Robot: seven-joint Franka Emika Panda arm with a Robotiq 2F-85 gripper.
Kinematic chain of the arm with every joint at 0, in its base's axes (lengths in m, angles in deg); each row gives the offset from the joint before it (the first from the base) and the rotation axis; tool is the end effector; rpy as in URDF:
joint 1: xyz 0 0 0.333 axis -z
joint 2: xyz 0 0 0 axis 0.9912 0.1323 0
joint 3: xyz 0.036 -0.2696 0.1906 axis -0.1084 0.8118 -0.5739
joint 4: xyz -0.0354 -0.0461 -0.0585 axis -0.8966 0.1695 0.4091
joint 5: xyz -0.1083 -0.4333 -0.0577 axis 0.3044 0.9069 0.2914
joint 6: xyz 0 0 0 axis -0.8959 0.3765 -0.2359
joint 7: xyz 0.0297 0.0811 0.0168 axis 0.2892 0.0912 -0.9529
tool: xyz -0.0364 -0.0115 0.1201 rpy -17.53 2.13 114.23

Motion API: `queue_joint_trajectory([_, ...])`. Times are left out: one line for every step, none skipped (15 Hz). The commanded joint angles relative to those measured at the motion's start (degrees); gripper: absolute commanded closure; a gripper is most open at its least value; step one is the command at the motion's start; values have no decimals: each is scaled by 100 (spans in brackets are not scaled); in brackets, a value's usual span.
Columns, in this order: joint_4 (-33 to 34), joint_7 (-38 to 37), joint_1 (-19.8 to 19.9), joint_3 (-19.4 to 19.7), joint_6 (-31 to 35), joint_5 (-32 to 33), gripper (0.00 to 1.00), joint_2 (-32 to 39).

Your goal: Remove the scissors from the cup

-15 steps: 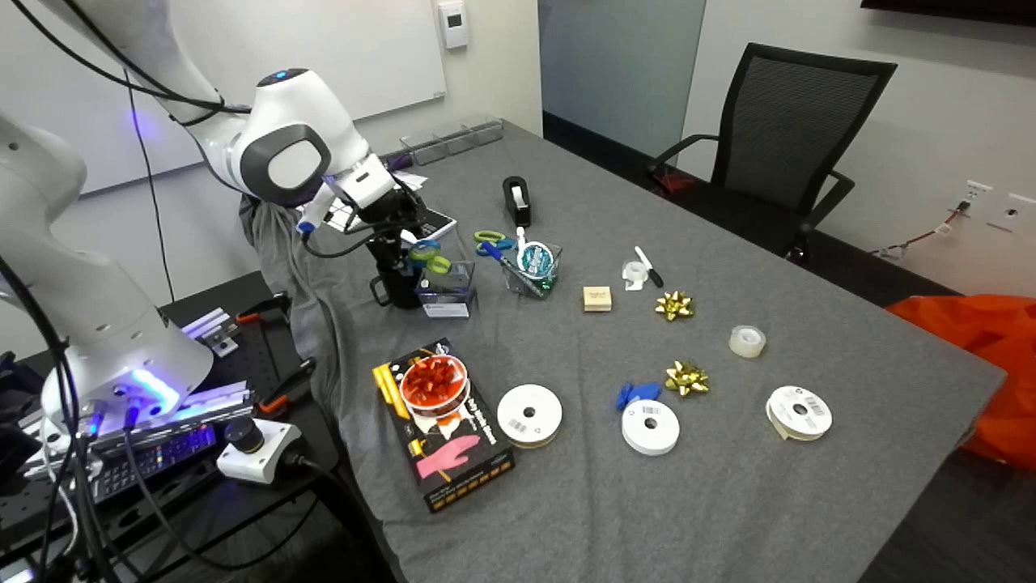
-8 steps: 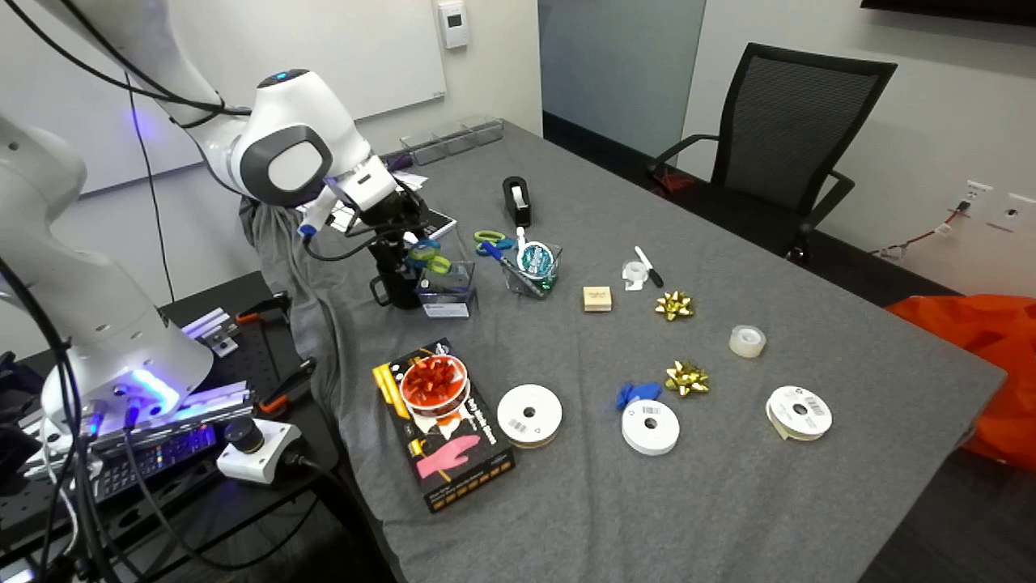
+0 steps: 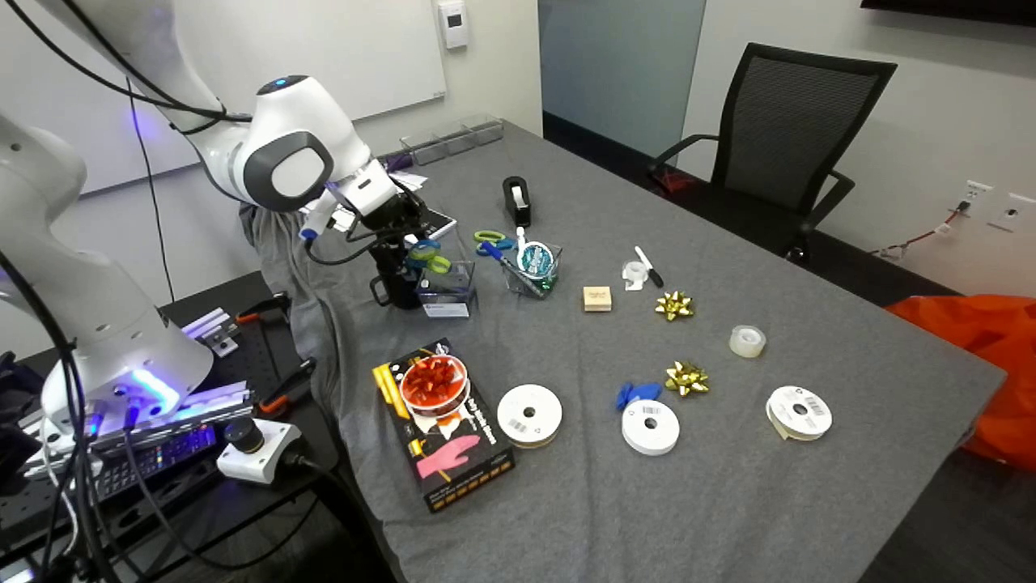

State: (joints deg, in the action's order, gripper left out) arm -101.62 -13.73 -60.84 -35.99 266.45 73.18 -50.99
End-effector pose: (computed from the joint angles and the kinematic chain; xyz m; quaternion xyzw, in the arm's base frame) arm 0.4209 -0.0621 0.1649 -0.9221 0.3498 -0.1626 0.0311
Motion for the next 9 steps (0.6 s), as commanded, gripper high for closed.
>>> queue_joint_trajectory([90, -152, -93, 108, 441, 34, 0, 383])
queue_joint_trajectory([106, -153, -134, 146, 481, 16, 0, 426])
queue_joint_trajectory([130, -146, -171, 175, 471, -8, 25, 459])
queue_joint_trajectory([31, 740, -521, 283, 510, -1151, 27, 449])
queue_joint_trajectory([26, 918, -568, 284, 513, -1474, 33, 461])
queue_joint_trajectory([106, 454, -508, 360, 502, -920, 43, 514])
queue_joint_trajectory([20, 1407, -733, 306, 526, -2093, 49, 494])
queue_joint_trajectory([14, 1496, -780, 320, 544, -2291, 57, 507])
queue_joint_trajectory([12, 1783, -844, 326, 560, -2633, 63, 526])
